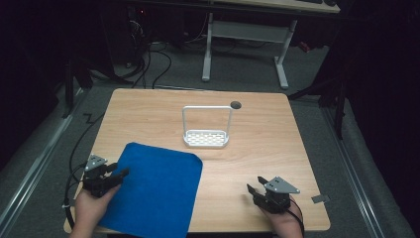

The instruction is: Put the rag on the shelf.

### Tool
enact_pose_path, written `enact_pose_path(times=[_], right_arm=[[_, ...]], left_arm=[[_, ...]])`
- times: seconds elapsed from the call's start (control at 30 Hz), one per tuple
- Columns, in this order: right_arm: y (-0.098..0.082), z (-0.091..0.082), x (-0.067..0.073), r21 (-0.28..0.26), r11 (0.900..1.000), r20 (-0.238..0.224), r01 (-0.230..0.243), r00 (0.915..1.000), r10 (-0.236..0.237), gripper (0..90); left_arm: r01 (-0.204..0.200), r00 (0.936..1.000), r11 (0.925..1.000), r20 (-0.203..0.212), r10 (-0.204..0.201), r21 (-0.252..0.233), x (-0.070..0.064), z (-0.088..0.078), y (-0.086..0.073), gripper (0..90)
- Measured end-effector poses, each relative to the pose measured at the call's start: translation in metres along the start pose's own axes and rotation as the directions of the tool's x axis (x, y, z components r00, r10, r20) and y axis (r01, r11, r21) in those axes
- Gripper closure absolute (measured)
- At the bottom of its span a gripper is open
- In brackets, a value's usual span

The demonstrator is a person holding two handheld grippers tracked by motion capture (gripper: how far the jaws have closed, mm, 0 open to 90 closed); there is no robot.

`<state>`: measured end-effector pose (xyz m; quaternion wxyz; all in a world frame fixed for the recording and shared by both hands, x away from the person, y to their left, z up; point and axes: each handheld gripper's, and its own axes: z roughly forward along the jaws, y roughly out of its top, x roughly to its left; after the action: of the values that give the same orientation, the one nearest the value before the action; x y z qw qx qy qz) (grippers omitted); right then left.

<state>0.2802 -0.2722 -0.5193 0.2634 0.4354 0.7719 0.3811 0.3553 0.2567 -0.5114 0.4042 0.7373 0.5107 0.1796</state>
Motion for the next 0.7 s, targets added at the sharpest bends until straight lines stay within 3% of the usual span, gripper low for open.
enact_pose_path(times=[0.4, 0.53, 0.63, 0.67, 0.7], right_arm=[[0.000, 0.004, 0.001, 0.004, 1.000, -0.031, -0.012, 0.9994, 0.013, 50.2], [0.001, 0.005, 0.006, -0.001, 1.000, -0.042, -0.001, 0.9991, 0.001, 53.3], [0.006, 0.007, 0.011, -0.012, 1.000, -0.059, 0.012, 0.9982, -0.013, 59.2], [0.010, 0.009, 0.015, -0.014, 1.000, -0.088, 0.000, 0.9961, -0.001, 67.0], [0.010, 0.009, 0.015, -0.014, 1.000, -0.088, 0.000, 0.9961, -0.001, 67.0]], left_arm=[[-0.022, 0.9997, 0.9997, 0.013, 0.022, -0.005, -0.007, 0.002, -0.001, 47.1], [-0.040, 0.9988, 0.9992, 0.029, 0.040, -0.008, -0.008, 0.000, 0.000, 53.8], [-0.046, 0.9981, 0.9989, 0.040, 0.046, -0.004, -0.009, 0.000, 0.000, 61.3], [-0.053, 0.9976, 0.9986, 0.045, 0.052, 0.011, -0.009, 0.000, 0.000, 64.4], [-0.053, 0.9976, 0.9986, 0.045, 0.052, 0.011, -0.009, 0.000, 0.000, 66.7]])
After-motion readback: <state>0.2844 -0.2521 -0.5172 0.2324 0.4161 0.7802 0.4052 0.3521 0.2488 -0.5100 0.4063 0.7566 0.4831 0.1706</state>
